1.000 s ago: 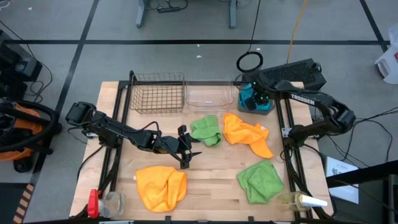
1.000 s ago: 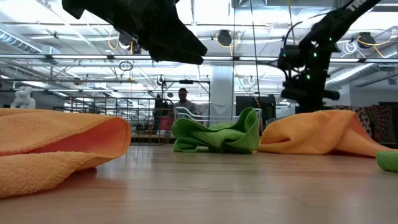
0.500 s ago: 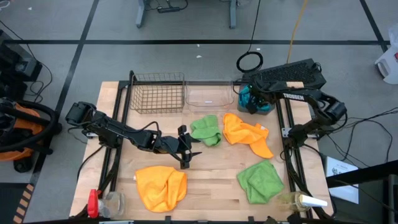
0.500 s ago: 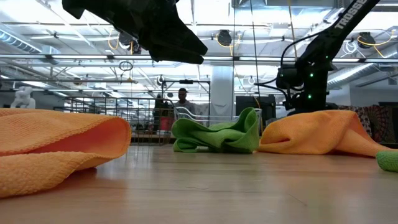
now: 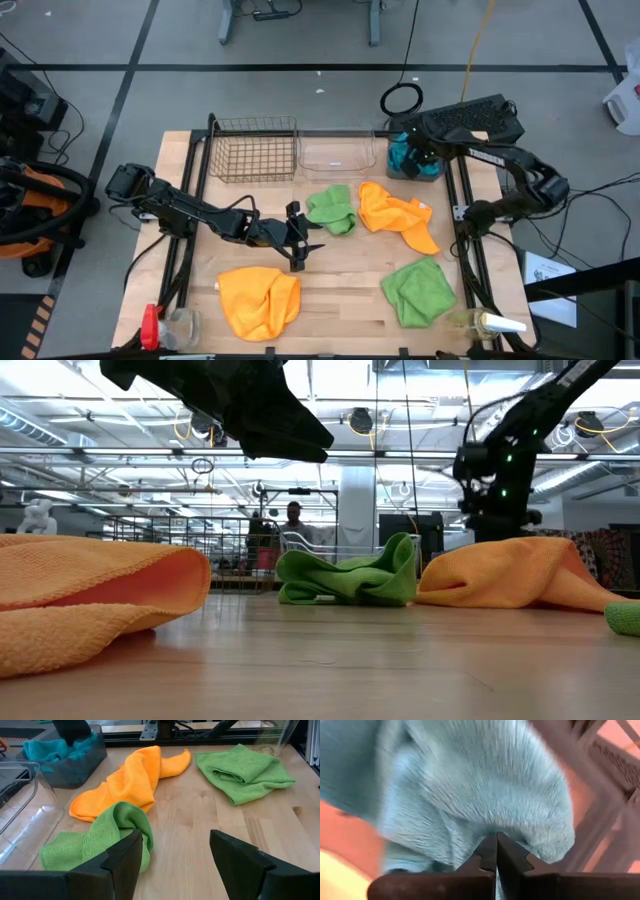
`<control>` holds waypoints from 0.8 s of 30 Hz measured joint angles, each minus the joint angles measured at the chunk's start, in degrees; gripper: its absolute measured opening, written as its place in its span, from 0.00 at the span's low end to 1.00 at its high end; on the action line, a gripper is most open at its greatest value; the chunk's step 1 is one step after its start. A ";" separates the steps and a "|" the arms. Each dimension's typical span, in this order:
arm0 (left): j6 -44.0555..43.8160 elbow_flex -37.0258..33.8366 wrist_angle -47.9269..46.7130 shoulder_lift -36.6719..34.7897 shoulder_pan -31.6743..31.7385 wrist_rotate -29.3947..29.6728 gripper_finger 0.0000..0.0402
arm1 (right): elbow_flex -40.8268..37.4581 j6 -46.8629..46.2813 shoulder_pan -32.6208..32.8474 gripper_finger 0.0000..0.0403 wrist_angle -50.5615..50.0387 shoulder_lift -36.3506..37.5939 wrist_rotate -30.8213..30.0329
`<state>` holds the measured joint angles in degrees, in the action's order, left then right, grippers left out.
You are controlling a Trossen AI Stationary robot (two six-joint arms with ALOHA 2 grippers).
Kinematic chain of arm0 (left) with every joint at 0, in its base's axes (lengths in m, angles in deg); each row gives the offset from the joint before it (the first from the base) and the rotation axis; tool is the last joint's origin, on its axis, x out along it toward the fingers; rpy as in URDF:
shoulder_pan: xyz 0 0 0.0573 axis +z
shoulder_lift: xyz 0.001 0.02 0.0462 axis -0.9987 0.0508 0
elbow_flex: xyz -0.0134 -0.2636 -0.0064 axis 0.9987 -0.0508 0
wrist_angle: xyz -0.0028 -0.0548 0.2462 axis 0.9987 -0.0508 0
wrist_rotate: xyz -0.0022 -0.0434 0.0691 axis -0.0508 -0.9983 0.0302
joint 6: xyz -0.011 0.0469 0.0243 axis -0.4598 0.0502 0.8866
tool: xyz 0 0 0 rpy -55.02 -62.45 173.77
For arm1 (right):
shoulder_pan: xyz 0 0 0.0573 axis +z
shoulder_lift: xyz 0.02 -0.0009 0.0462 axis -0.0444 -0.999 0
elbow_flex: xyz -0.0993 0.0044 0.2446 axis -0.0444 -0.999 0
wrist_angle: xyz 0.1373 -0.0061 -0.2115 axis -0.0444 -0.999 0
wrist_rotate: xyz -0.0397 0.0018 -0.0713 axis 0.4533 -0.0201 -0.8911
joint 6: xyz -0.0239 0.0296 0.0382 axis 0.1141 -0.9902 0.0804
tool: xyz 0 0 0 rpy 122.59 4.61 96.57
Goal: Sort microfiber towel by color & place in baskets
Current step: Put the blue microfiber towel into the black bin, then put the left yellow microfiber towel into the transparent bin
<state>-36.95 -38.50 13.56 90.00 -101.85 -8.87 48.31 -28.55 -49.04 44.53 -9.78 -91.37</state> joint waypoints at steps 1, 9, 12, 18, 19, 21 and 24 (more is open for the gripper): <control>0.00 -0.01 0.01 0.00 0.00 0.00 0.59 | 0.15 -0.24 0.53 0.00 -0.35 1.50 0.61; -0.03 -0.01 0.14 0.00 0.06 2.14 0.59 | 0.52 -13.87 11.08 0.00 -2.02 14.50 9.99; -1.71 -0.01 -0.28 0.00 0.04 2.84 0.59 | 0.52 -17.53 19.81 0.00 0.48 18.88 9.46; -5.88 -0.01 -3.21 0.00 -0.24 2.91 0.59 | 0.52 -23.09 38.97 0.00 7.04 21.77 -1.82; -7.10 -0.01 -4.21 0.00 -0.37 2.91 0.59 | 0.52 -23.49 41.99 0.00 7.64 21.39 -3.54; -9.55 -0.01 -7.05 0.00 -0.86 2.99 0.59 | 0.52 -24.43 47.11 0.00 8.52 20.17 -6.63; -13.94 0.17 -14.91 0.00 -2.22 5.23 0.59 | 0.52 -25.34 53.88 0.00 9.75 17.23 -9.58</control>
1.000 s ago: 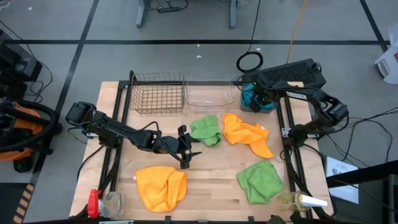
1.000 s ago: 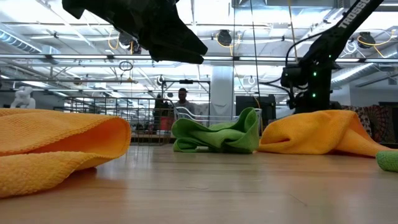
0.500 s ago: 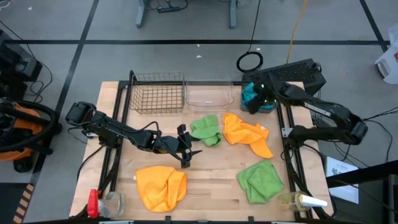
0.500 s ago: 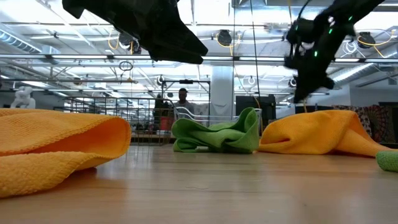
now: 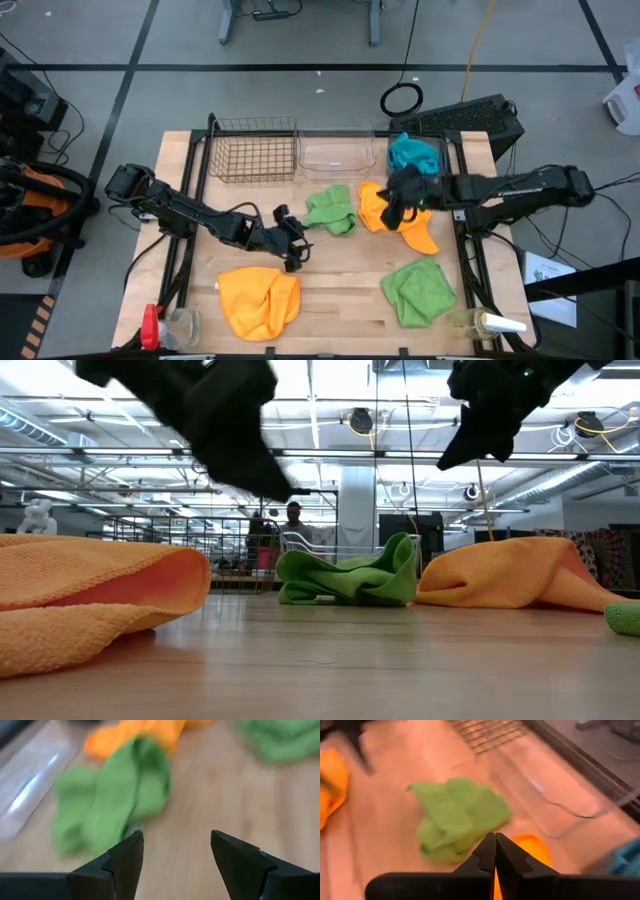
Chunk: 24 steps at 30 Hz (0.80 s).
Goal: Sort microfiber towel by color & place in baskets
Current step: Put the left yellow microfiber towel into the transparent bin
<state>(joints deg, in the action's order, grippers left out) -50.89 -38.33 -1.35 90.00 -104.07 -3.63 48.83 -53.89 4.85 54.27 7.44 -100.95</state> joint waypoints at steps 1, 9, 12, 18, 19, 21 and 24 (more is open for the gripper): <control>-1.80 0.49 -4.19 0.00 -0.66 1.40 0.59 | 0.00 -0.14 1.99 0.00 0.37 -1.17 -0.15; -13.82 3.43 -18.62 0.00 -6.29 3.79 0.59 | 0.00 -0.25 12.70 0.00 6.93 -12.26 -0.23; -16.03 3.47 -18.74 0.00 -8.12 -0.21 0.59 | 0.00 0.00 15.19 0.00 11.03 -16.12 -0.23; -19.56 3.47 -19.10 0.00 -11.06 -8.69 0.59 | 0.00 1.93 18.13 0.00 17.26 -23.04 -0.14; -19.61 3.47 -19.31 0.00 -11.50 -10.71 0.59 | 0.00 2.31 18.47 0.00 18.01 -24.01 -0.08; -19.69 3.47 -20.14 0.00 -12.41 -13.36 0.59 | 0.00 2.89 18.93 0.00 19.84 -25.97 -0.03; -18.86 3.47 -20.31 0.00 -13.16 -14.27 0.59 | 0.00 4.12 19.24 0.00 22.22 -27.94 0.07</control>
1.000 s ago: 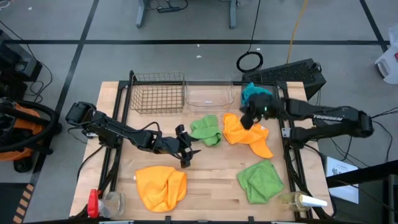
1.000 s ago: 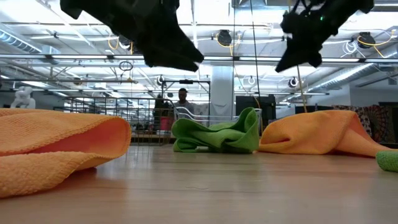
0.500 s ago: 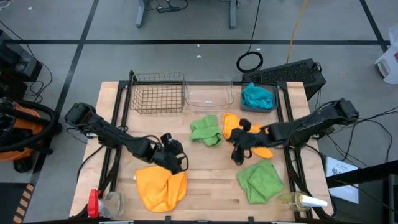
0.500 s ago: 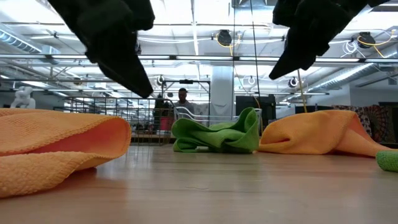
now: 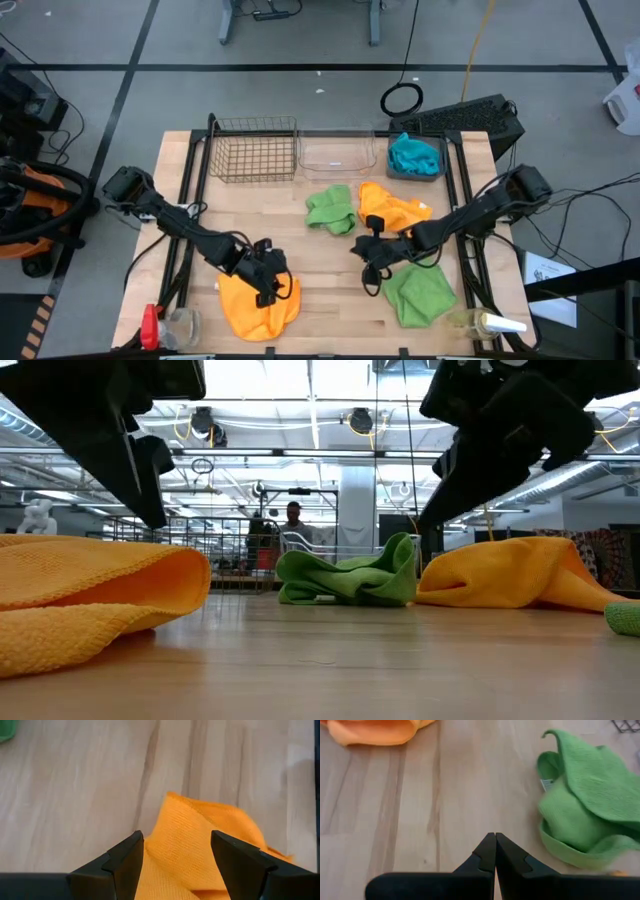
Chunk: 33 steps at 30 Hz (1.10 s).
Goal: Sort microfiber towel by color & place in baskets
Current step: Put the left yellow microfiber towel into the transparent bin
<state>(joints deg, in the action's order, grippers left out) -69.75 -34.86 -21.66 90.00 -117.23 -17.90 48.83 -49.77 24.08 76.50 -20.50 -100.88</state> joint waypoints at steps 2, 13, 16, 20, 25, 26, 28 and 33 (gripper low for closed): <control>1.74 0.04 -1.09 0.00 -0.10 -0.37 0.59 | 0.00 0.50 -0.01 0.00 2.28 -0.85 -0.02; 16.39 0.07 -5.23 0.67 4.97 -17.54 0.46 | 0.00 1.86 -0.04 0.00 5.43 -1.43 0.19; 19.11 0.04 -5.39 1.65 5.85 -18.87 0.40 | 0.00 1.71 -0.04 0.00 5.39 -1.43 0.26; 21.38 0.03 -5.45 3.87 6.14 -18.41 0.37 | 0.00 0.91 -0.04 0.00 5.69 -1.43 0.29; 18.47 0.01 -5.24 5.60 6.83 -16.52 0.37 | 0.00 2.66 -0.04 0.00 6.07 -1.43 0.09; 18.02 -0.02 -5.28 5.72 6.96 -16.43 0.37 | 0.00 3.05 -0.04 0.00 6.05 -1.43 0.11; 17.81 0.03 -5.19 5.70 6.93 -16.43 0.37 | 0.00 3.51 -0.04 0.00 6.04 -1.43 0.11; 14.76 3.30 -10.82 4.10 7.18 -15.46 0.37 | 0.00 3.60 -0.04 0.00 6.05 -1.43 -0.04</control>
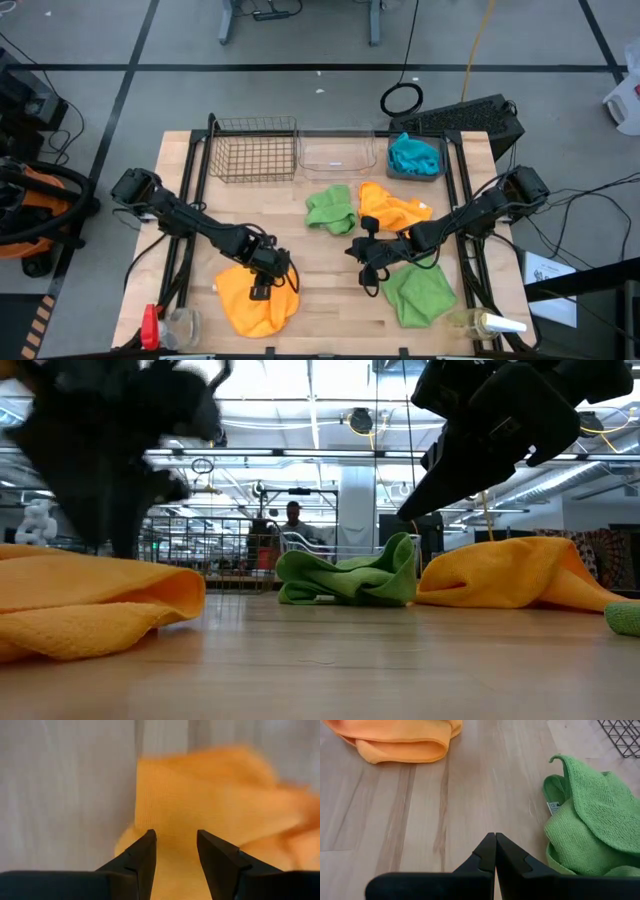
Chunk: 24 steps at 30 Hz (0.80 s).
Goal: Sort microfiber towel by color & place in baskets
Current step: Put the left yellow microfiber towel into the transparent bin
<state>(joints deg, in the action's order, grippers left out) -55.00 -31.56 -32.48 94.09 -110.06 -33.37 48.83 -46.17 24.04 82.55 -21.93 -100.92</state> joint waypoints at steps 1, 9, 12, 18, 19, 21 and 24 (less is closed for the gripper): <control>-0.34 0.98 -0.50 -0.20 0.12 0.58 0.37 | 0.00 0.04 0.00 0.00 0.02 0.00 0.00; 3.21 3.37 -0.39 1.14 3.85 -0.50 0.54 | 0.00 1.58 -0.04 0.00 1.70 -0.02 -0.04; 6.79 3.32 -0.15 1.94 5.60 -0.75 0.69 | 0.00 1.27 -0.02 0.00 1.72 -0.02 -0.02; 12.91 3.34 2.68 5.68 6.61 -8.39 0.83 | 0.00 1.23 -0.02 0.00 1.14 -0.02 0.13; 13.63 3.37 2.80 6.52 6.52 -9.07 0.82 | 0.00 1.28 -0.02 0.00 0.82 -0.02 0.15; 15.03 3.32 2.31 8.59 6.11 -9.13 0.80 | 0.00 1.75 -0.02 0.00 -0.67 -0.02 0.22; 15.87 3.28 2.49 9.91 5.60 -8.61 0.73 | 0.00 2.77 -0.02 0.00 -2.22 -0.02 0.22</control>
<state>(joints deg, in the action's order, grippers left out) -39.13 -28.28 -29.99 104.00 -104.46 -41.98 48.83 -43.40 24.02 80.32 -21.95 -100.70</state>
